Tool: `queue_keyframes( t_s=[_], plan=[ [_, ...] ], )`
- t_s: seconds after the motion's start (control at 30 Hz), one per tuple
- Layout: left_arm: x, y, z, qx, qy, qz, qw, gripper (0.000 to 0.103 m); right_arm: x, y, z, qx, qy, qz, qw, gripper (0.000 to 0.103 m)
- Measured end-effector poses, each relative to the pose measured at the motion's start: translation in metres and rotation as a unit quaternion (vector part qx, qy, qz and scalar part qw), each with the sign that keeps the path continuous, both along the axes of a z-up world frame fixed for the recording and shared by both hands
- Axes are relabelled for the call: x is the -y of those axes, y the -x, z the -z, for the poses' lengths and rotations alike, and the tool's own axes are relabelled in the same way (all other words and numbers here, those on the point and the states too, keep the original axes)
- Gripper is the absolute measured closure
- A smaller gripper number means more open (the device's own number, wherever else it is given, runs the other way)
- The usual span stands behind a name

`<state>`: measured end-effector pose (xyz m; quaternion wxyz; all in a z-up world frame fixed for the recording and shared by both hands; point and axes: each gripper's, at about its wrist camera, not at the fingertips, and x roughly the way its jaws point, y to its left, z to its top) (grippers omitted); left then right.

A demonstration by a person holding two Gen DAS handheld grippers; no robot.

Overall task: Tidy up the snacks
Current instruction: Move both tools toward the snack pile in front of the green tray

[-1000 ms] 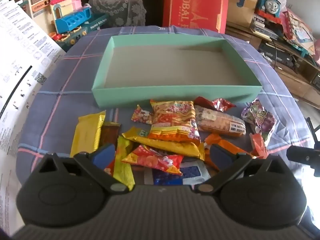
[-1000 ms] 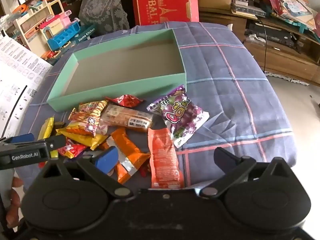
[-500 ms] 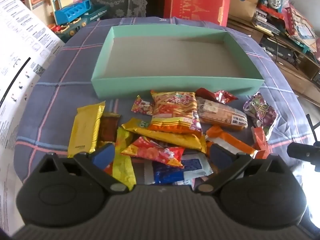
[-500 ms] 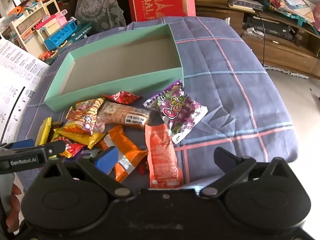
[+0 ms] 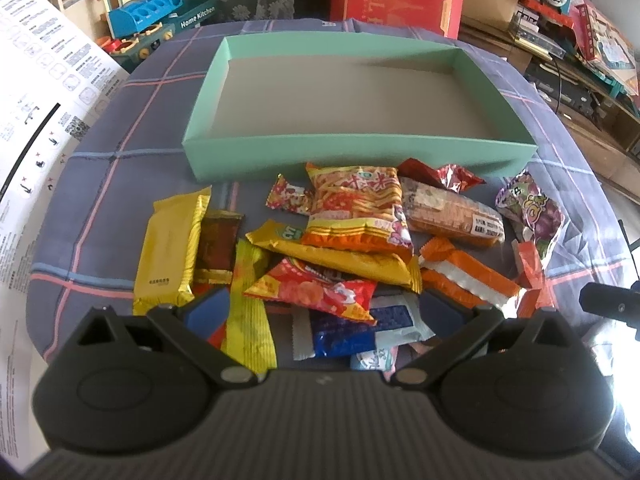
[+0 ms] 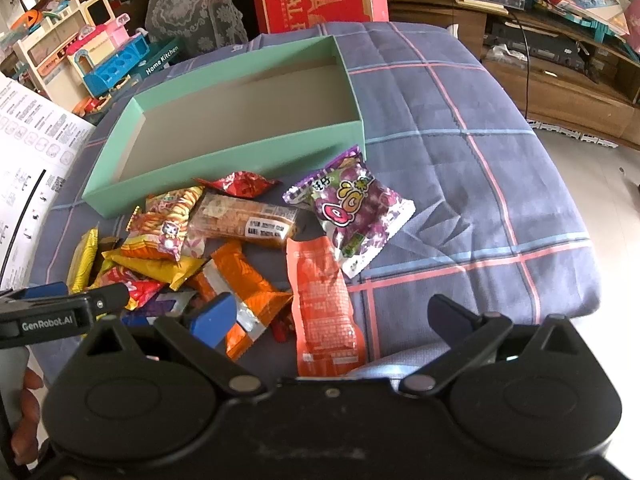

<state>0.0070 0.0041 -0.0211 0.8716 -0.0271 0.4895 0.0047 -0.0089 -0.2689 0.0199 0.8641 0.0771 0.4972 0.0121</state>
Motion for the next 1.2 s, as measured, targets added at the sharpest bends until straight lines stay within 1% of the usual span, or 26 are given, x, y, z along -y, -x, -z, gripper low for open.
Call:
queue_keyframes(
  t_s=[0.47, 1.2],
  plan=[
    [-0.004, -0.003, 0.009, -0.017, 0.001, -0.008, 0.9998, 0.0, -0.001, -0.002, 0.007, -0.014, -0.006, -0.005, 1.0, 0.0],
    [-0.001, -0.003, 0.01, -0.016, -0.002, 0.003, 0.9999, 0.0, -0.003, -0.004, 0.009, -0.018, -0.006, -0.006, 1.0, 0.0]
  ],
)
